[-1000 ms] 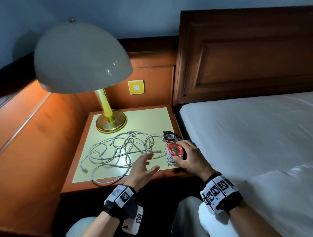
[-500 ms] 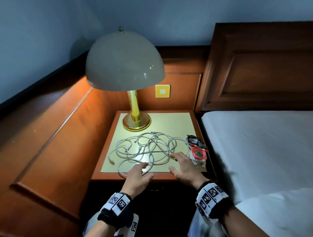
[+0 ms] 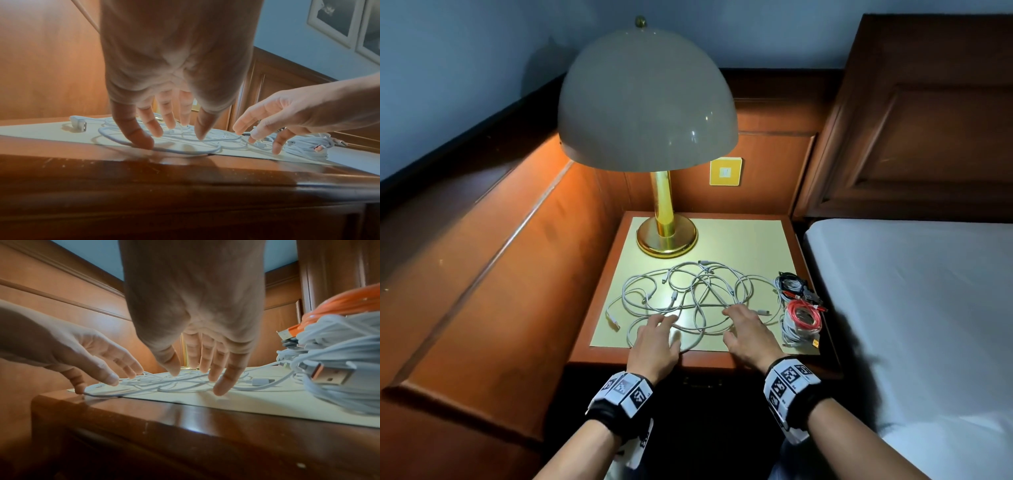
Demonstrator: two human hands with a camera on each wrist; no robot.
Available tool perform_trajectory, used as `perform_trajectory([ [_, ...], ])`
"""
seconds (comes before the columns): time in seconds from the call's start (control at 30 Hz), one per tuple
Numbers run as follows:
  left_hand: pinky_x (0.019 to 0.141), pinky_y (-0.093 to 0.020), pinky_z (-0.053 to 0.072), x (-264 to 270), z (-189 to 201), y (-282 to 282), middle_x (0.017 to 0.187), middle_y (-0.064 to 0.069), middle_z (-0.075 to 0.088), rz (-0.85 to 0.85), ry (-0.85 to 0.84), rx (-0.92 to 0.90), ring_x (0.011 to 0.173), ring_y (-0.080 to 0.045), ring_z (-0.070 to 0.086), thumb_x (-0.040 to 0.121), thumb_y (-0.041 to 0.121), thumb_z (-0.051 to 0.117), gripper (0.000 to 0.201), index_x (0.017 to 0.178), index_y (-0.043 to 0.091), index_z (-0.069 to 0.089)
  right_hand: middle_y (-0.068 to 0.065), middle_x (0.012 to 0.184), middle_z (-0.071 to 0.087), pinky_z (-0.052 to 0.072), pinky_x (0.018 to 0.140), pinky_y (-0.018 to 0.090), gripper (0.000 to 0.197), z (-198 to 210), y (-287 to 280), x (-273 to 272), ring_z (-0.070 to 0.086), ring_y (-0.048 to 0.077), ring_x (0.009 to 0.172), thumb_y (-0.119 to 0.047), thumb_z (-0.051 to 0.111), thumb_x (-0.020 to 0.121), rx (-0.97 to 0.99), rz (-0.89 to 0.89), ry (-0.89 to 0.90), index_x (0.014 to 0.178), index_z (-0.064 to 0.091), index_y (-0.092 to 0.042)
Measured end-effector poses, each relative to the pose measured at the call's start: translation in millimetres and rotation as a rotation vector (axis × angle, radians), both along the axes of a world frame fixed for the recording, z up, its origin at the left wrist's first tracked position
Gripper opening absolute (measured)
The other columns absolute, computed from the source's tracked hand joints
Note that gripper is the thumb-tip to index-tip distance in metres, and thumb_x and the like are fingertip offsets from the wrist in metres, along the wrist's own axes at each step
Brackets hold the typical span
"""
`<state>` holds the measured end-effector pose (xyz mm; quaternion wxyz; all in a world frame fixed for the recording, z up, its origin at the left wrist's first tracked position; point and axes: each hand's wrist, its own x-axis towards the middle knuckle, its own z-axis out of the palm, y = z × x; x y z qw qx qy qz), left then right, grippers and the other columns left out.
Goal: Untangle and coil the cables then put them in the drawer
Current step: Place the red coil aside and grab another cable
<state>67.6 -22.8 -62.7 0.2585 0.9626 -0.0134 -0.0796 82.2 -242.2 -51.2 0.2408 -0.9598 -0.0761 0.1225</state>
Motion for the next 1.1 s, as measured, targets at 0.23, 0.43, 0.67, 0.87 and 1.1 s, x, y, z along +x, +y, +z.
perform_trajectory([
  [0.23,0.086,-0.038,0.051,3.4,-1.1,-6.3,0.134,0.0,0.041,0.038,-0.013,0.1,0.12,-0.025,0.048,0.101,0.036,0.05,0.027,0.126,0.035,0.061,0.005,0.139,0.044,0.043,0.101,0.038,0.031,-15.9,3.6,10.7,0.038,0.024,0.134,-0.012,0.047,0.101,-0.079,0.037,-0.025,0.13,0.057,-0.013],
  [0.43,0.082,-0.038,0.051,5.3,-5.6,-2.9,0.121,0.002,0.046,0.059,-0.029,0.03,0.112,-0.023,0.05,0.098,0.031,0.06,0.01,0.104,0.025,0.064,0.006,0.124,0.05,0.042,0.095,0.032,0.021,-20.9,3.6,10.1,0.044,0.022,0.123,-0.014,0.05,0.102,-0.026,0.029,-0.084,0.118,0.062,-0.01],
  [0.67,0.081,-0.042,0.051,-5.9,1.5,3.4,0.104,0.003,0.06,0.076,-0.092,-0.032,0.102,-0.023,0.054,0.095,0.029,0.052,0.01,0.102,0.024,0.057,0.006,0.105,0.063,0.049,0.088,0.029,0.012,-1.9,4.1,5.2,0.058,0.023,0.104,-0.011,0.066,0.095,0.233,-0.037,-0.406,0.104,0.072,-0.01],
  [0.87,0.081,-0.038,0.051,-17.6,22.7,18.7,0.093,0.004,0.064,0.164,-0.051,-0.084,0.091,-0.02,0.059,0.095,0.039,0.056,0.016,0.093,0.024,0.061,0.001,0.099,0.064,0.054,0.078,0.025,0.009,31.0,-0.9,-13.2,0.06,0.016,0.093,-0.009,0.07,0.091,0.392,-0.023,-0.623,0.101,0.072,-0.011],
  [1.1,0.06,-0.019,0.038,-45.4,53.4,40.9,0.064,0.009,0.062,0.092,-0.031,-0.324,0.062,-0.007,0.051,0.094,0.04,0.066,0.03,0.074,0.017,0.068,-0.004,0.103,0.064,0.051,0.08,0.015,0.017,45.9,-9.3,-58.6,0.06,0.009,0.094,-0.004,0.073,0.088,0.457,0.015,-0.668,0.103,0.072,-0.012],
])
